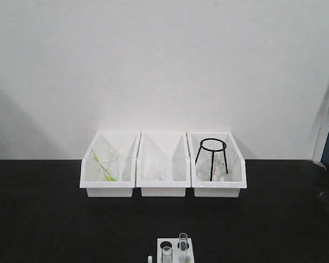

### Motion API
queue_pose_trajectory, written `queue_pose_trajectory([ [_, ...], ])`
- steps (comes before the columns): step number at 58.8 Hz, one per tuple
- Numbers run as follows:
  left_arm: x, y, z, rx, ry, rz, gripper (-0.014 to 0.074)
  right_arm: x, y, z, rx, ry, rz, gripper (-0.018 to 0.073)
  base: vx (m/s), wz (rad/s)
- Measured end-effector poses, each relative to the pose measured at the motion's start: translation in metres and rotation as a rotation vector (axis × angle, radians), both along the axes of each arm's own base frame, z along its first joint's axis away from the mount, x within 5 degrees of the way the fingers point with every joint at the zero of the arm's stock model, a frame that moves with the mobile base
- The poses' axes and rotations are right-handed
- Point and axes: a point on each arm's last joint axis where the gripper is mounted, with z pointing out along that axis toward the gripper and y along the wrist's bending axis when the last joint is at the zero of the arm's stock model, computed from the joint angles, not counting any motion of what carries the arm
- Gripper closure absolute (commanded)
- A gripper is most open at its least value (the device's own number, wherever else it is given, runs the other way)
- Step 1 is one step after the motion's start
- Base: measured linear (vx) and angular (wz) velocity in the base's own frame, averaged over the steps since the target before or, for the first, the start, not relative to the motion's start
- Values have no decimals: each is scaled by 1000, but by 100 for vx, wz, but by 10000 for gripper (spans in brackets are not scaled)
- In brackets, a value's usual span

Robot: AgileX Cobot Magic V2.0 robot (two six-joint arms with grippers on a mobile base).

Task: Flip and reinsert test tube from rack

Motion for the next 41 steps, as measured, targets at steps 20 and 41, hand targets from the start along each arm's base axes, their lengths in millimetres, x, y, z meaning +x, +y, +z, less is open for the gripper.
queue_pose_trajectory([
  [20,0,0,0,0,0,0,602,-45,-16,-112,-28,-58,-130,573,0,0],
  [41,0,0,0,0,0,0,602,-52,-18,-123,-17,-8,-153,573,0,0],
])
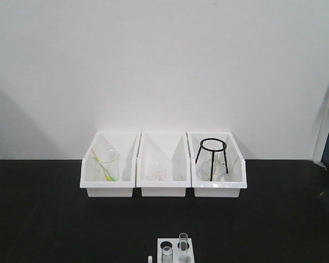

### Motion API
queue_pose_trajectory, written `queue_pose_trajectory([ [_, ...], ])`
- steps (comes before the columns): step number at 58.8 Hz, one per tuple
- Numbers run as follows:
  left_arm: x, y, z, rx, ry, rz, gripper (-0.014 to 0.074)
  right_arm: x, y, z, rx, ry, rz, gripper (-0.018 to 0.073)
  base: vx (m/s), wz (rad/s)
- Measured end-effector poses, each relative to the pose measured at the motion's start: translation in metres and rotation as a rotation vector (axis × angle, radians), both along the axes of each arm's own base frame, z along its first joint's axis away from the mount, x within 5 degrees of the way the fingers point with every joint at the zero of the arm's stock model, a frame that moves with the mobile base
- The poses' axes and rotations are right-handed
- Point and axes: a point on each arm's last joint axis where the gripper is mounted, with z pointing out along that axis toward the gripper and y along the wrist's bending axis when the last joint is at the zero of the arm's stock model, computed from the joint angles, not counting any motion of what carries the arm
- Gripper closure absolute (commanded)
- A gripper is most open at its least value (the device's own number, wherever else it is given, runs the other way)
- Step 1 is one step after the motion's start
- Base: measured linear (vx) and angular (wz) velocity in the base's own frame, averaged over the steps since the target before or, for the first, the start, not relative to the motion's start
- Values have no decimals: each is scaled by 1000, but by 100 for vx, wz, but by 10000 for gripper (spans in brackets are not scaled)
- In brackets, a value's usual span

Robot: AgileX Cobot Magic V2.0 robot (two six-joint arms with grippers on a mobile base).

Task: Flip and reinsert test tube from rack

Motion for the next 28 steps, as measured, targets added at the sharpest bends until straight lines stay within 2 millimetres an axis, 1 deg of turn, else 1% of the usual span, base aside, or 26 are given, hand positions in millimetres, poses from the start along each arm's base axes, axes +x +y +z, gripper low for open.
queue_pose_trajectory([
  [28,0,0,0,0,0,0,602,0,0,-1,0,7,-1,573,0,0],
])
